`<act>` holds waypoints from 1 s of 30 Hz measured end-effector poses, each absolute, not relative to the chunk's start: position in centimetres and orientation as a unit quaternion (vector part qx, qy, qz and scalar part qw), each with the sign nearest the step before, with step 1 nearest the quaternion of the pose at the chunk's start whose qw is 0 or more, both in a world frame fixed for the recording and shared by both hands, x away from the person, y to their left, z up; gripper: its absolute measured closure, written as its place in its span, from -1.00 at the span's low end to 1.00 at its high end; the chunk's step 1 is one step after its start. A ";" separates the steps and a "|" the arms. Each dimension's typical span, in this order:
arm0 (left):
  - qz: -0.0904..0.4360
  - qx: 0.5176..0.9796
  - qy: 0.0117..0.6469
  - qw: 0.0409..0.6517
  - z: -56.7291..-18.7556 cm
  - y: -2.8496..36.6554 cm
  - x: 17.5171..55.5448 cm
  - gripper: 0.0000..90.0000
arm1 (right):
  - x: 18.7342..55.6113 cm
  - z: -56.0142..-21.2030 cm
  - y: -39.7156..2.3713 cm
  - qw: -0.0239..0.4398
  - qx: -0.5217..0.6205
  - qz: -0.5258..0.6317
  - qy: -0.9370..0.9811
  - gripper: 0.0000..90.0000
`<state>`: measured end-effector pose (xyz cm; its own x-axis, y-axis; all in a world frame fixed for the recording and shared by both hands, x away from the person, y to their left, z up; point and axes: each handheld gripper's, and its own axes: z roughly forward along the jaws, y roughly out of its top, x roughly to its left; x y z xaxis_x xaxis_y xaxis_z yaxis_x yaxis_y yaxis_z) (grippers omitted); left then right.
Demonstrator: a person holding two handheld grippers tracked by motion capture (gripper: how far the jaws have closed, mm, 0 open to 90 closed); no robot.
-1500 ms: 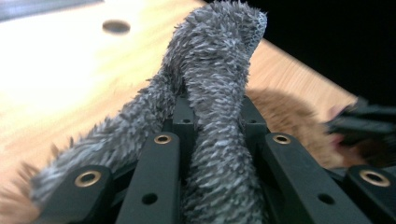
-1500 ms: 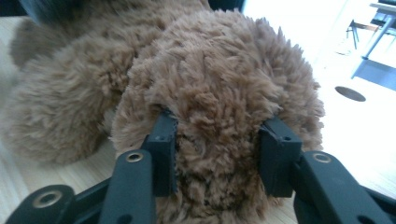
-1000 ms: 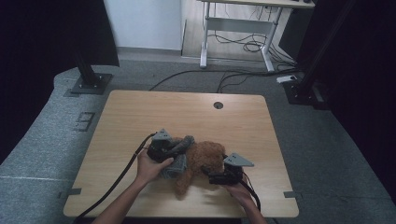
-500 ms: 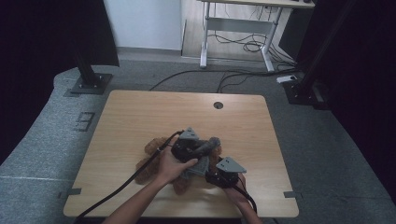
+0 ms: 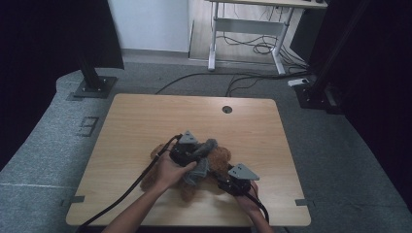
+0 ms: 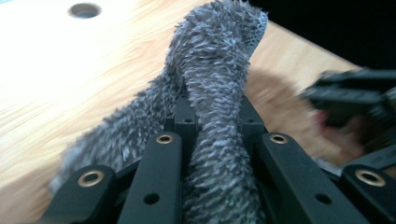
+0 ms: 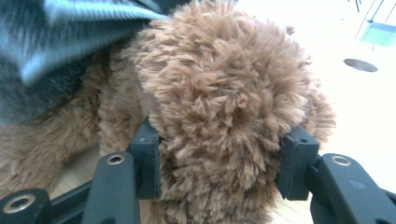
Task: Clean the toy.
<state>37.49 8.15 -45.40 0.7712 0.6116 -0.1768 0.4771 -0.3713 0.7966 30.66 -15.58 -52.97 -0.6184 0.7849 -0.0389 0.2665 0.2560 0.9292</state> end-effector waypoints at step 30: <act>0.109 0.744 0.425 0.504 -44.8 21.8 37.7 0.66 | 30.7 -53.3 -15.7 0.254 0.349 0.503 0.749 0.10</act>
